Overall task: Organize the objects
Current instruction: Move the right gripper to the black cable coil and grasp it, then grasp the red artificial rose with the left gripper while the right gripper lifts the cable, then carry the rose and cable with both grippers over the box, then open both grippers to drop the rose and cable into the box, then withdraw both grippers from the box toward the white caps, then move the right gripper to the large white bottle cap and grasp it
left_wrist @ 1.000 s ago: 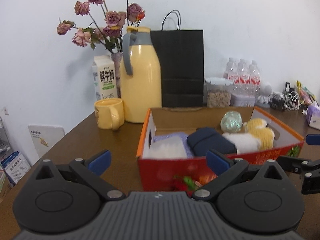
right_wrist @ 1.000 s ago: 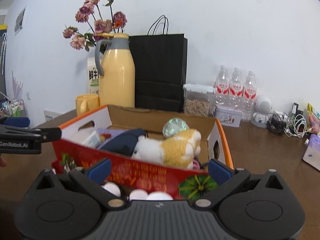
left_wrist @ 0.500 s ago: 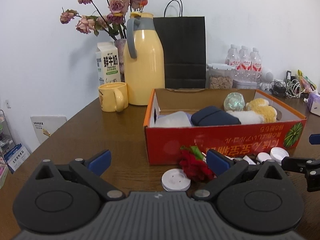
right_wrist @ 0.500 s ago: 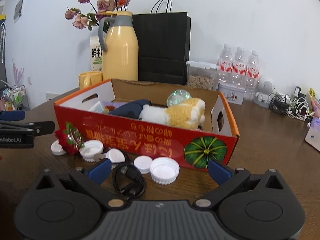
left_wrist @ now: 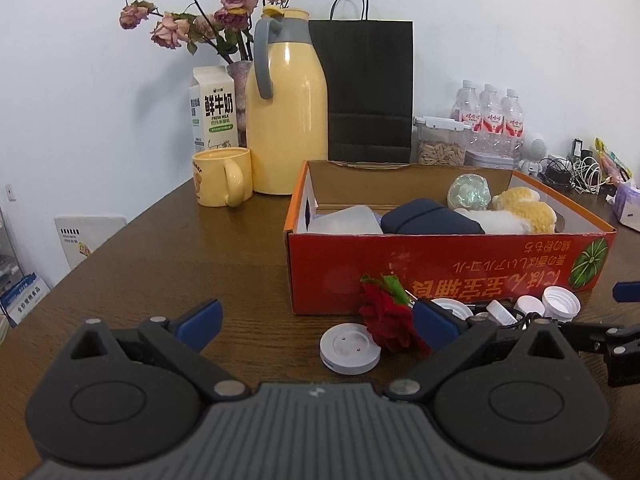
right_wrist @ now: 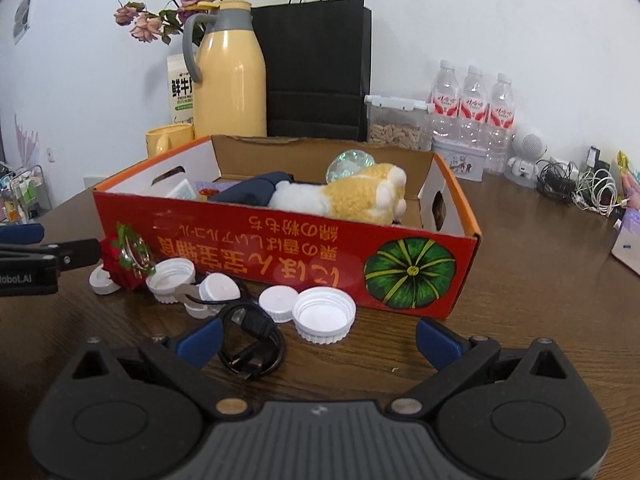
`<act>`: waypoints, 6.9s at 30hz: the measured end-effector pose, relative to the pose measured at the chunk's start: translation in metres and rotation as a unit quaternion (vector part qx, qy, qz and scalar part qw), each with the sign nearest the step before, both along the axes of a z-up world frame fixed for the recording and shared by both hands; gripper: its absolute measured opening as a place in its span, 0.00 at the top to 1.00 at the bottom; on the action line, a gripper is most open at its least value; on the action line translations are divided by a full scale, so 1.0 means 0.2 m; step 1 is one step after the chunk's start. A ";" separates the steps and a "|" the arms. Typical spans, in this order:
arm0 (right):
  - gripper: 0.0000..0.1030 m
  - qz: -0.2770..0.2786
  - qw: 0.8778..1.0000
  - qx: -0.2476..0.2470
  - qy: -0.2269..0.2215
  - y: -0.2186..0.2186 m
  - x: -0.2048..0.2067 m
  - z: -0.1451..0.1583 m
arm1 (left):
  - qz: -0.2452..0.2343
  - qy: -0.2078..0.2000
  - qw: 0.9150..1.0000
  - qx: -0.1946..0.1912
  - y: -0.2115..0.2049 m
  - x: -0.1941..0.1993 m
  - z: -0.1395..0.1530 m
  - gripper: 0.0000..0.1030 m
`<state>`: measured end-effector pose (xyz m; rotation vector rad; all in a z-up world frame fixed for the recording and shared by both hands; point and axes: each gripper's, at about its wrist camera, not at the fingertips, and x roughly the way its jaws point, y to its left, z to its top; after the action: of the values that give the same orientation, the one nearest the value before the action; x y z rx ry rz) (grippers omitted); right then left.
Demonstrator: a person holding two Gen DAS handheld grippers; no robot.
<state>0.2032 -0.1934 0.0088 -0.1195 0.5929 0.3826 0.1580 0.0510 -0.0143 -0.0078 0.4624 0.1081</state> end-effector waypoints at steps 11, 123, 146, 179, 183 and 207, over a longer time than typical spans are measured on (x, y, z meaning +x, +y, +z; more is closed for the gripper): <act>0.46 0.060 0.998 0.001 0.033 0.11 0.00 -0.05 | -0.003 0.001 1.000 -0.008 0.00 0.00 -0.01 0.00; 0.61 0.000 0.996 0.039 -0.080 0.22 0.59 0.16 | -0.018 -0.058 0.998 0.012 -0.20 0.68 0.22 0.33; 0.00 -0.029 0.992 0.043 -0.116 0.15 0.45 0.21 | -0.004 -0.105 0.994 0.025 -0.21 0.54 0.26 0.00; 0.00 -0.008 0.998 -0.023 -0.055 -0.11 0.02 0.03 | -0.035 -0.027 0.998 0.046 -0.15 0.06 0.08 0.00; 0.00 -0.008 0.999 -0.020 -0.027 -0.11 0.06 -0.02 | -0.038 -0.011 0.998 0.041 -0.15 0.08 0.04 0.00; 0.62 0.037 0.999 0.016 0.027 -0.02 0.19 -0.05 | -0.030 0.021 0.999 0.025 -0.12 0.13 -0.01 0.00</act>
<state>0.2407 -0.1970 -0.0011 -0.1015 0.6363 0.4683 0.1842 0.0271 -0.0159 0.0581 0.5015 0.0618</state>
